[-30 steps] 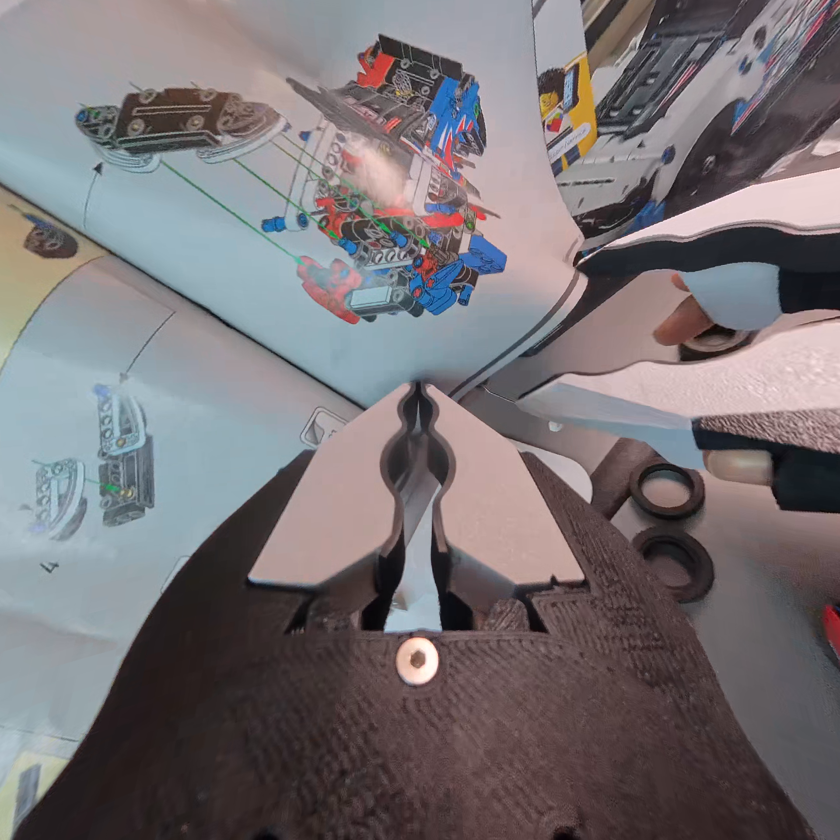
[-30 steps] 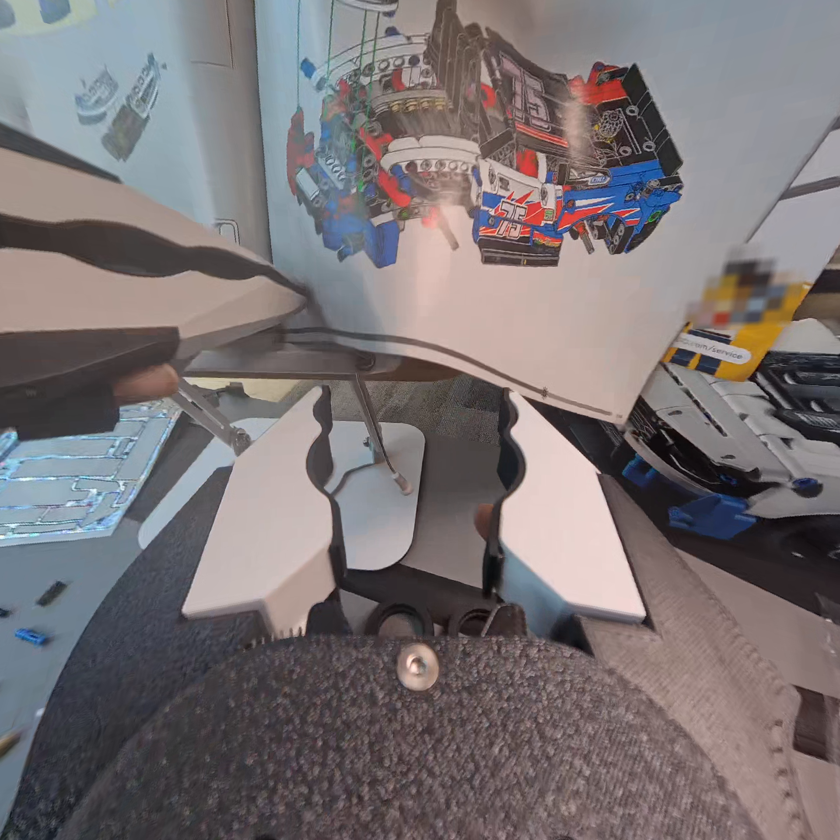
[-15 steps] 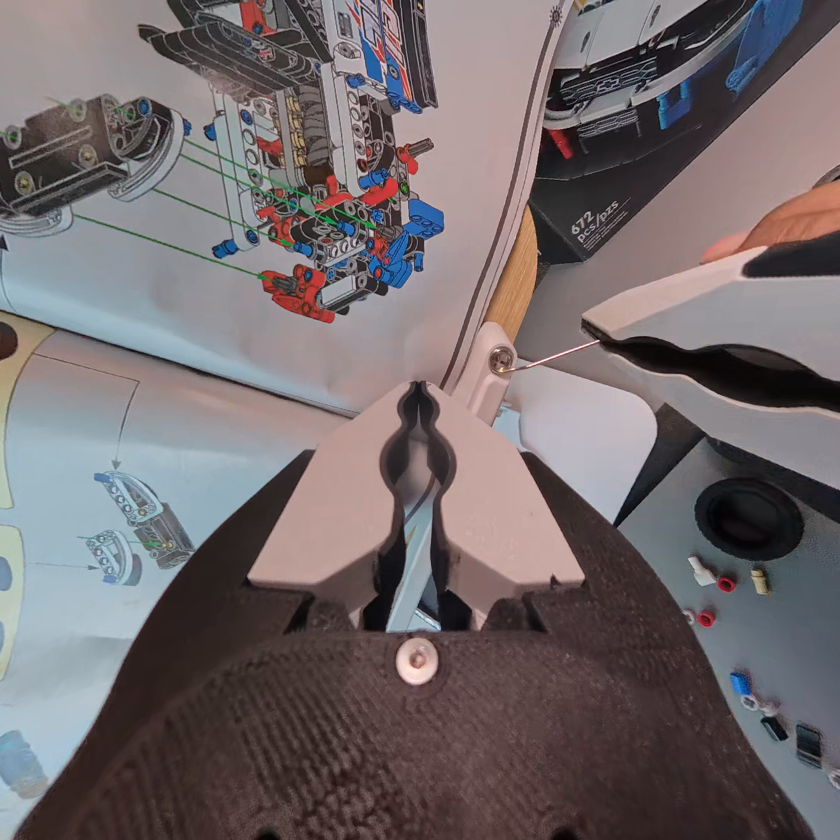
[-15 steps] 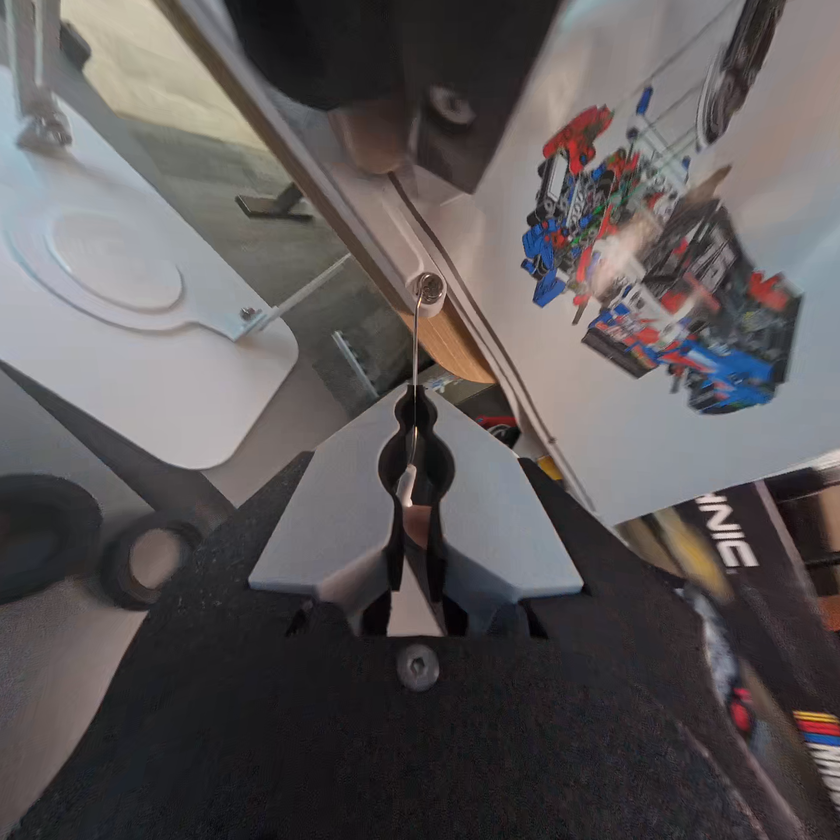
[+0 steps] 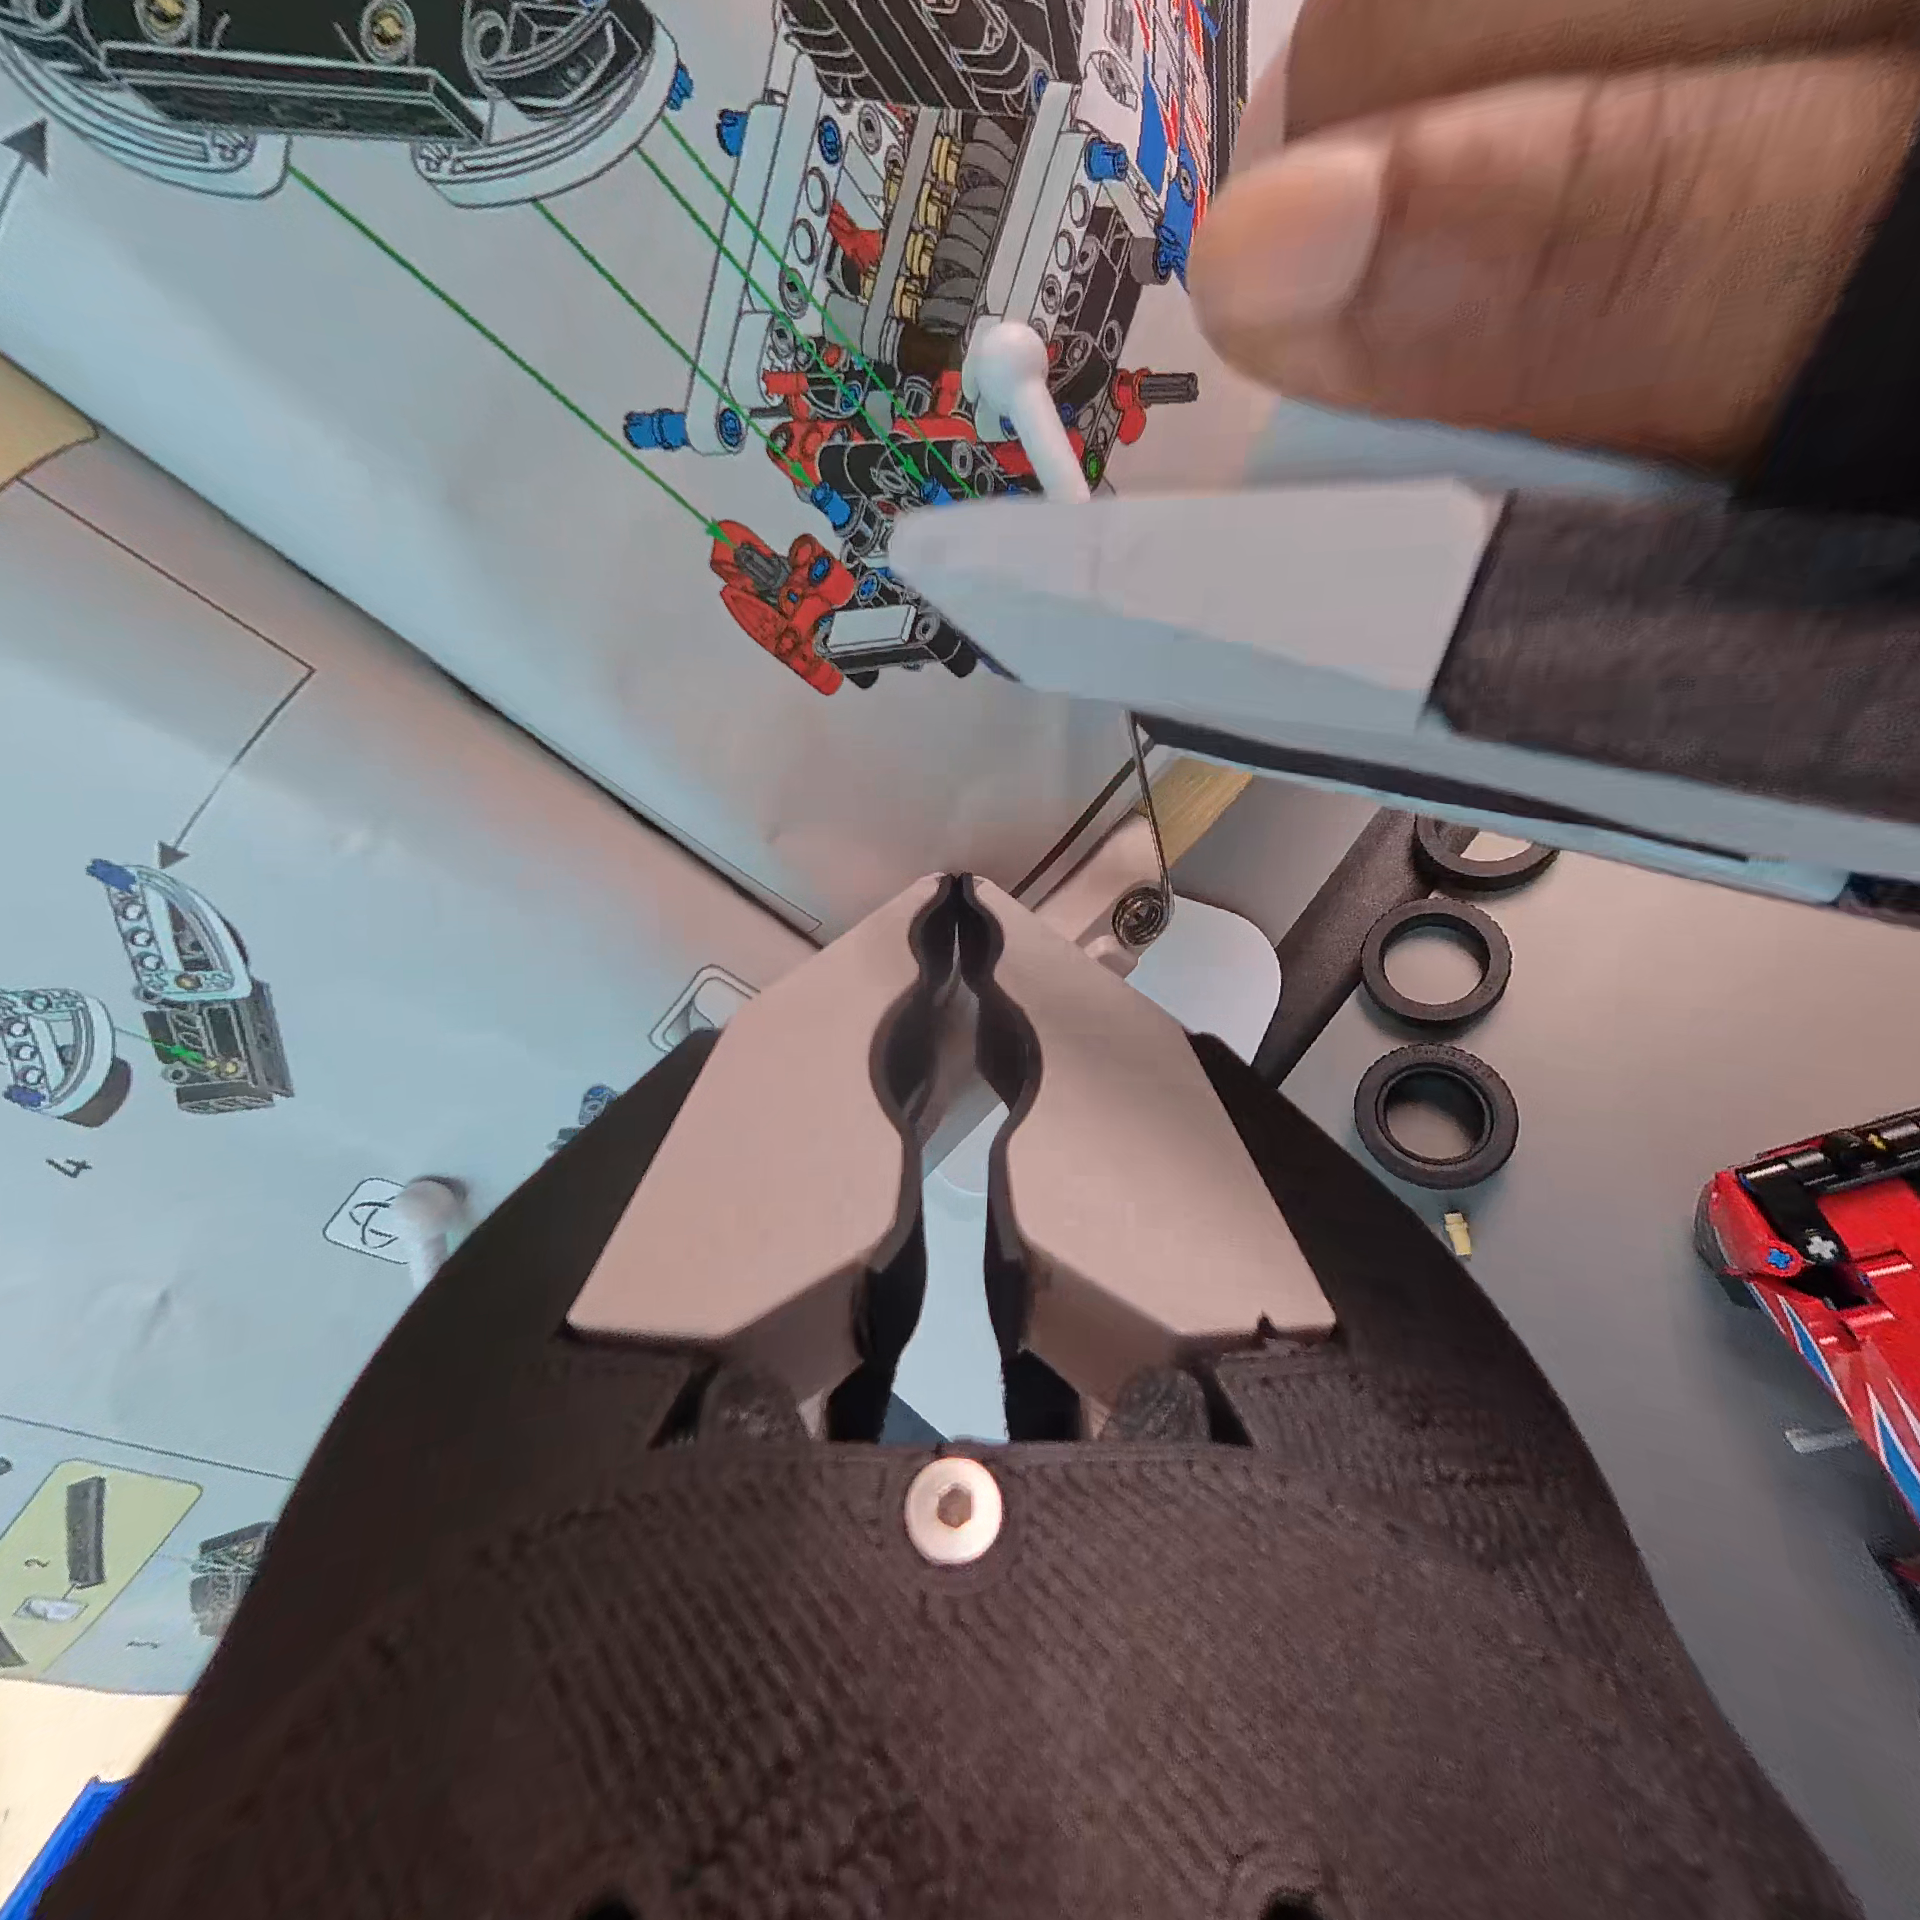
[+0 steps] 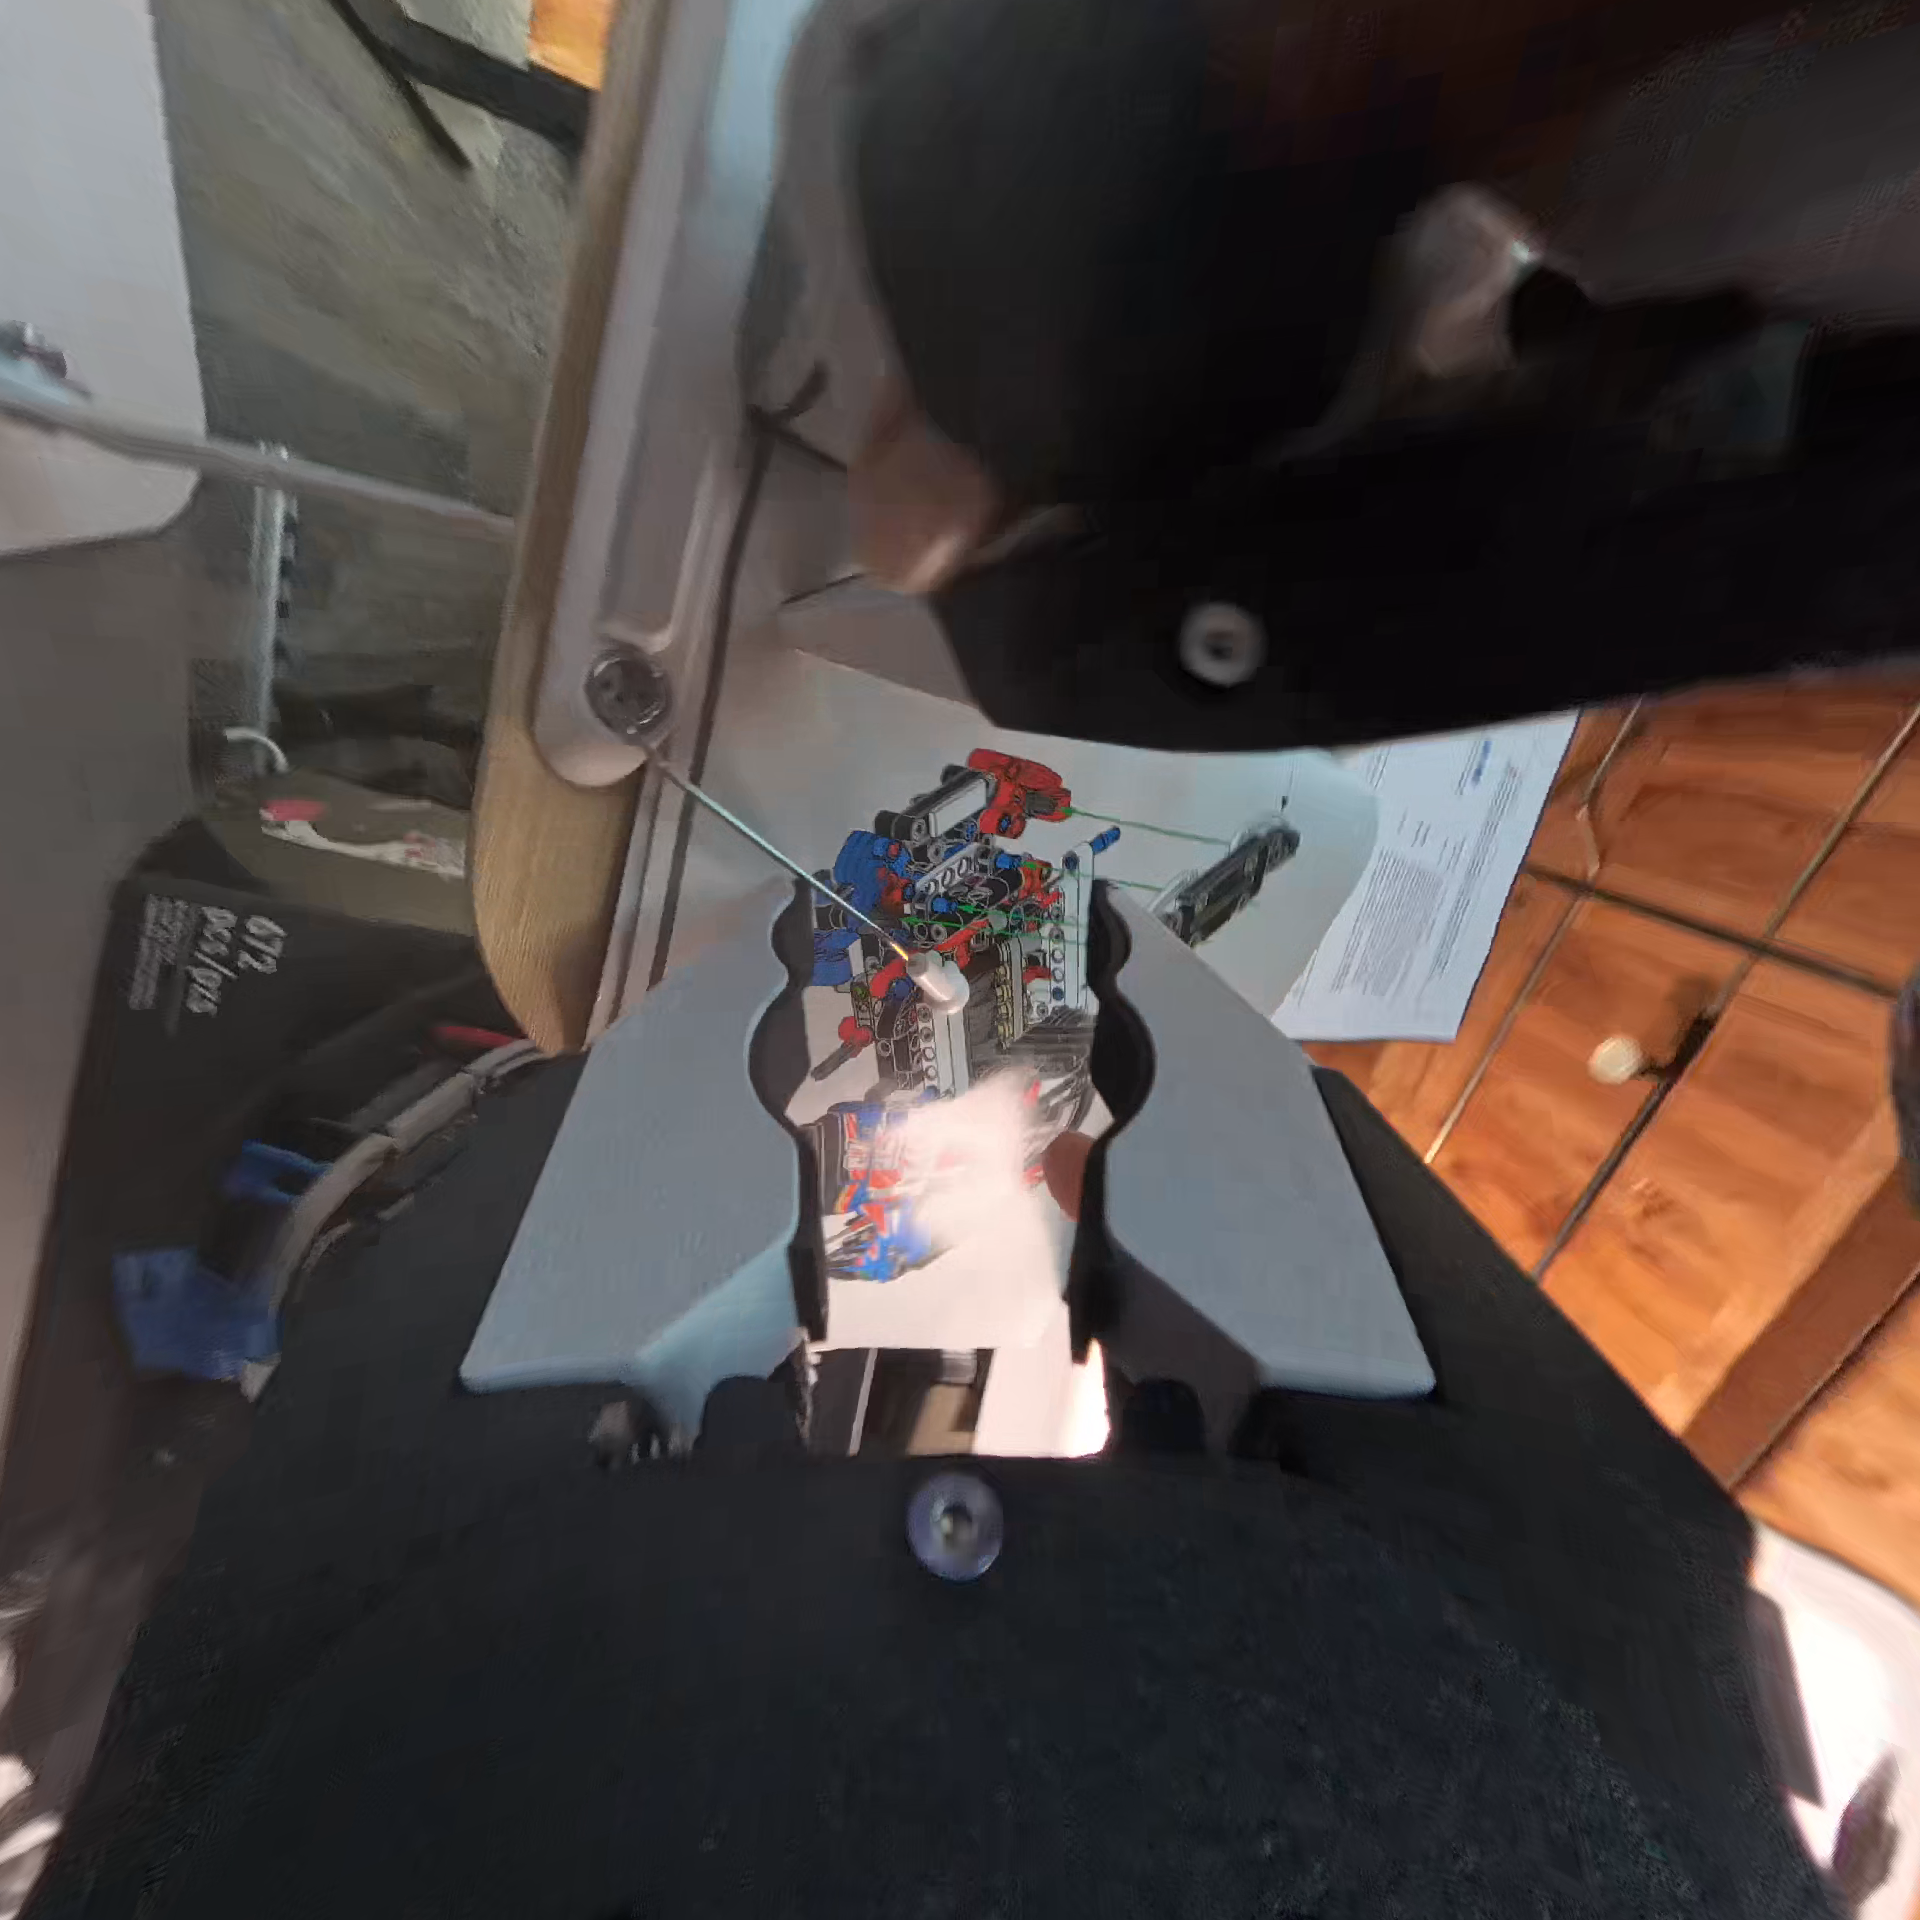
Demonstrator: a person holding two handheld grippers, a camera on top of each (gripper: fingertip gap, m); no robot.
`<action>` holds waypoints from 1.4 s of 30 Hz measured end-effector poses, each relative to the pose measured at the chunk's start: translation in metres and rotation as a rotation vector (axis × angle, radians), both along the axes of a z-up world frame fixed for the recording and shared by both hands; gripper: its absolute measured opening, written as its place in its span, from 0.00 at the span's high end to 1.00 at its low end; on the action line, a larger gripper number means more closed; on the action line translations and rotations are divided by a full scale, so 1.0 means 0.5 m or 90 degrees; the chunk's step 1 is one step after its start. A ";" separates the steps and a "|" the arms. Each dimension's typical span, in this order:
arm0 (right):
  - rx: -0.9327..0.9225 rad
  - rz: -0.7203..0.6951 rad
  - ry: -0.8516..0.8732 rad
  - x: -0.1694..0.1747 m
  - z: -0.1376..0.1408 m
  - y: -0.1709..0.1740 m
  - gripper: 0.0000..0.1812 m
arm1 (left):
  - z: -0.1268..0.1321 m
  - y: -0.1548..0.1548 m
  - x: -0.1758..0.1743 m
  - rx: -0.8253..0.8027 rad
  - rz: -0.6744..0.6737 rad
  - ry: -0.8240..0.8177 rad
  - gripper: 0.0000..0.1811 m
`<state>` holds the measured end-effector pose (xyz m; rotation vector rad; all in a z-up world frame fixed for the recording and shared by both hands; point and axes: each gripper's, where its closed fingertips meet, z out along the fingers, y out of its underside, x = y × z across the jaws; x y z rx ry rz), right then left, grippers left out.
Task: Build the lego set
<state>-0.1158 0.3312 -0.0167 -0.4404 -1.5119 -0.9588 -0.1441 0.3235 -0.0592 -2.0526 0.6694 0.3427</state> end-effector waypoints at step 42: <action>-0.612 0.036 0.448 -0.050 -0.031 0.037 0.98 | 0.012 -0.132 -0.292 0.248 0.226 -0.256 1.00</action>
